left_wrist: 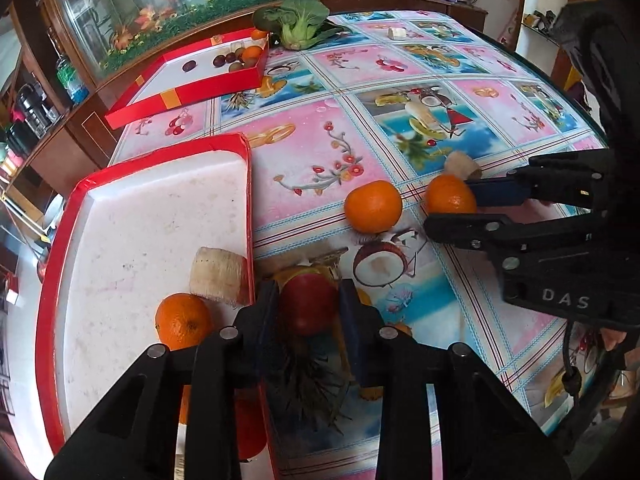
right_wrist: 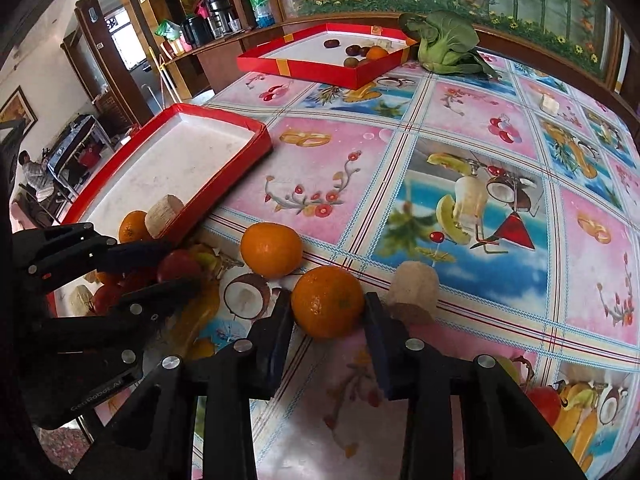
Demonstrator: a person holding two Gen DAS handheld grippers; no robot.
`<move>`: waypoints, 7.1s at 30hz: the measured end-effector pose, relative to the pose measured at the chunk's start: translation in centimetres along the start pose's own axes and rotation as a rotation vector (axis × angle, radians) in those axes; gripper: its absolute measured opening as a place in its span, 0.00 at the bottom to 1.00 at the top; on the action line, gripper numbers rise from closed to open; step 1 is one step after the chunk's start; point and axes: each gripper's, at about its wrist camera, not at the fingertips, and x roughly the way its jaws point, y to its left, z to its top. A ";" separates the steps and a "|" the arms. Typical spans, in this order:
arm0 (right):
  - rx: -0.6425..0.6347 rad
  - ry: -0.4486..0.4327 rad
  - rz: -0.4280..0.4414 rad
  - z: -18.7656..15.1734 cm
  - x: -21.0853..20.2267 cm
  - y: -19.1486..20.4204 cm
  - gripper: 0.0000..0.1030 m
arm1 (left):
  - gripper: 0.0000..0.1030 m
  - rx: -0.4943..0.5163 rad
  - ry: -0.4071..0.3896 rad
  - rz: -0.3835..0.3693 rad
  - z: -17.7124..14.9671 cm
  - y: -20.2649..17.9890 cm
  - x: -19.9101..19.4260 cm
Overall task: Organize fruits
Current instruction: 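Grasp a red tomato with the left tool while the right grasps an orange, then carry the tomato and orange into the white tray and lower them, then open both tools to release the tomato and orange in the tray, then move both open tools toward the remaining orange and red tomato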
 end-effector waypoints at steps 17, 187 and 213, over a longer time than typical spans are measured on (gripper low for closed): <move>0.015 -0.016 0.055 -3.6 -3.7 0.5 0.35 | 0.27 -0.117 0.015 -0.220 -3.3 -0.6 -3.5; 0.225 -0.115 -0.162 -11.8 -14.4 -3.7 0.58 | 0.56 -0.132 -0.120 -0.208 -4.0 -4.5 -10.7; 0.261 -0.129 -0.226 -11.7 -17.0 -7.0 0.57 | 0.56 -0.082 -0.099 0.047 0.5 -6.8 -6.2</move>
